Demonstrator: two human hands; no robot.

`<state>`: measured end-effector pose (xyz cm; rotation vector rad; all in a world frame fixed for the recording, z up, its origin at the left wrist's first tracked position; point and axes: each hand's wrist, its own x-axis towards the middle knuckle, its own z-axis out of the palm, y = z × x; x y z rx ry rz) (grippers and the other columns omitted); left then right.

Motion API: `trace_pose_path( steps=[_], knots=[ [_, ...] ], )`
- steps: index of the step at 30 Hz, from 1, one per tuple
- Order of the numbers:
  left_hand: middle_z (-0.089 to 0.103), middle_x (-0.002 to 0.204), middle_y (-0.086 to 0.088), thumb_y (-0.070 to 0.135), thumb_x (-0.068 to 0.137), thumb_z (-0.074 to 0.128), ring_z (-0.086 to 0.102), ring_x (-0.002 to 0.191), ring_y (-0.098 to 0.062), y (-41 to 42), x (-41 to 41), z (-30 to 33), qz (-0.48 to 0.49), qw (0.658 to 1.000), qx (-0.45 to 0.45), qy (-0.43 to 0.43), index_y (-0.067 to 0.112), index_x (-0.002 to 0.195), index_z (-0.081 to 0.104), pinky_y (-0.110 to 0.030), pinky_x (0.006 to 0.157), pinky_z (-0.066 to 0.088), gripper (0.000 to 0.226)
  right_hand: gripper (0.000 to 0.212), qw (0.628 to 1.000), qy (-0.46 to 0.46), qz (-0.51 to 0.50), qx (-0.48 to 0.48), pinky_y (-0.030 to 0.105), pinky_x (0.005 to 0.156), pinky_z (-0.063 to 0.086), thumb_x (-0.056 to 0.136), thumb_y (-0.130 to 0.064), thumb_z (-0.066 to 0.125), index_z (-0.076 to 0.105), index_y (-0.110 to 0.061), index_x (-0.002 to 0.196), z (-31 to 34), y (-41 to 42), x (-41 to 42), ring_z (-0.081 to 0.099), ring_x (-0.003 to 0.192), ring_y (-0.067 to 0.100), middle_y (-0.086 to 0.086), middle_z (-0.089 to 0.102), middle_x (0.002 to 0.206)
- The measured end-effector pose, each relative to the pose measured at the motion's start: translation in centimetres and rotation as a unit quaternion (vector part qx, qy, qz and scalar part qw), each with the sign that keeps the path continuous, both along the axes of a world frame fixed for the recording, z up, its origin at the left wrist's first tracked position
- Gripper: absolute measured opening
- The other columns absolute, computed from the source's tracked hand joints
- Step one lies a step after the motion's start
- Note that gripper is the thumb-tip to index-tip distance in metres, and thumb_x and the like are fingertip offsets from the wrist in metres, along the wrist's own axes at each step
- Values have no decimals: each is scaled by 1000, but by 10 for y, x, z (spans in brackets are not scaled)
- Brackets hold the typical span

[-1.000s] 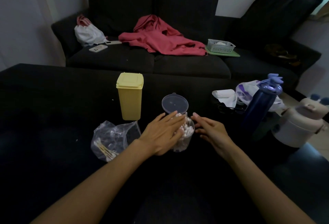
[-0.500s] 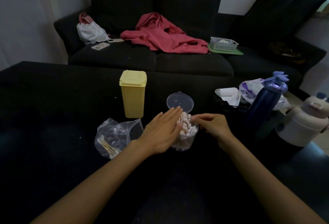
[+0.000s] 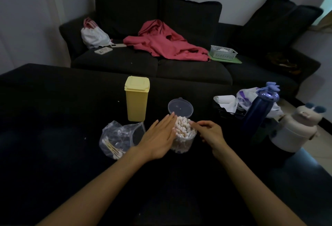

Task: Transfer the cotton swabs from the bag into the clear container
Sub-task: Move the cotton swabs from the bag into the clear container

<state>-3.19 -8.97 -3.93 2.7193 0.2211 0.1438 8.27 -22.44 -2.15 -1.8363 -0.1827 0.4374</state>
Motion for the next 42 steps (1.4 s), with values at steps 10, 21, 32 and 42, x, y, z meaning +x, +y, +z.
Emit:
trace_pose_path(
  steps=[10, 21, 32, 42],
  knots=[
    [1, 160, 5, 35, 99, 26, -5, 145, -3, -7, -23, -10, -42, 993, 110, -20, 20, 153, 2, -27, 118, -5, 60, 54, 999, 22, -3, 38, 9, 38, 39, 74, -19, 79, 43, -9, 114, -17, 3, -23, 53, 68, 7, 0, 53, 83],
    [12, 160, -4, 37, 97, 33, 6, 147, -13, -11, -13, 5, -24, 986, 165, 26, 12, 151, 11, -34, 118, 0, 64, 58, 992, 79, -79, 65, 40, 77, 54, 74, -8, 77, 45, -4, 123, -21, 16, -20, 62, 101, 32, 19, 58, 117],
    [54, 125, 11, 18, 92, 56, 53, 112, -7, 24, -96, 31, 194, 959, -140, -153, 32, 123, 54, -29, 92, 48, 34, 25, 989, -127, -4, 70, 27, 70, 50, 87, -40, 60, 61, -17, 99, 20, 6, -64, 62, 85, 13, 4, 65, 97],
    [59, 111, -2, 68, 79, 55, 60, 101, -23, 81, -137, -10, 369, 921, -92, 83, 19, 113, 49, -30, 72, 43, 60, 32, 851, -400, 253, -227, 32, 68, 48, 83, -50, 61, 72, -21, 92, -33, 67, -120, 57, 86, 11, -4, 66, 85]
  ],
)
